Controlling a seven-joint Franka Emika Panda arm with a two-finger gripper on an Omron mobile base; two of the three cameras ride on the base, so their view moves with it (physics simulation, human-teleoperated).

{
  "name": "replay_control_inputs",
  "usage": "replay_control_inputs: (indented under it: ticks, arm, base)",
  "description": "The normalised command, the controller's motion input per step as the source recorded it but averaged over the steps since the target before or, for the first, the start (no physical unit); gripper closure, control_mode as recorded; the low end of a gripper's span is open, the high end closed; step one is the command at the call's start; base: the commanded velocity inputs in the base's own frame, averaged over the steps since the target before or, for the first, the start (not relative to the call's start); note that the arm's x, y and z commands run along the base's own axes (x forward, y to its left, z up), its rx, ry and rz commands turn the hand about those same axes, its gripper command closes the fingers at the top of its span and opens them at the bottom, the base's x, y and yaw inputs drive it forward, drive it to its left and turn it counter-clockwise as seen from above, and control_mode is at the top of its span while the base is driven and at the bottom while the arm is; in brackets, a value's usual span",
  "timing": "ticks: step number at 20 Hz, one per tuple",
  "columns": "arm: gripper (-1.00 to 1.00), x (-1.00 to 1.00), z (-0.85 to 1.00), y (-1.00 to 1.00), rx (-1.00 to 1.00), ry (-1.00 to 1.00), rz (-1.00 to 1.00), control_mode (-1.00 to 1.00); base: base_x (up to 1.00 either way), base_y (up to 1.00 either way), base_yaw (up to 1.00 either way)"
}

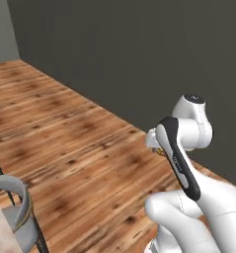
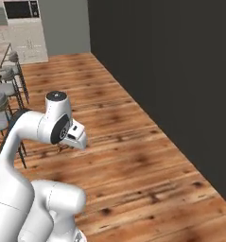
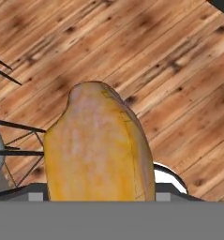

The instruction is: Take the chicken drumsticks from the pan and place one on each plate on the dining counter.

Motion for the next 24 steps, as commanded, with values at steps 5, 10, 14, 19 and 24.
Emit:
replay_control_inputs:
  ticks: [5,10,14,19,24]
  arm:
    - [1.0,0.0,0.0,0.0,0.0,0.0,0.0,1.0]
    - [1.0,0.0,0.0,0.0,0.0,0.0,0.0,1.0]
    - [1.0,0.0,0.0,0.0,0.0,0.0,0.0,1.0]
    - [1.0,0.0,0.0,0.0,0.0,0.0,0.0,1.0]
    - [1.0,0.0,0.0,0.0,0.0,0.0,0.0,1.0]
  base:
    - [0.52,0.02,0.79]
    - [0.11,0.08,0.97]
    - [0.48,0.0,0.78]
    - [0.55,0.0,0.73]
    - [0.91,0.0,0.45]
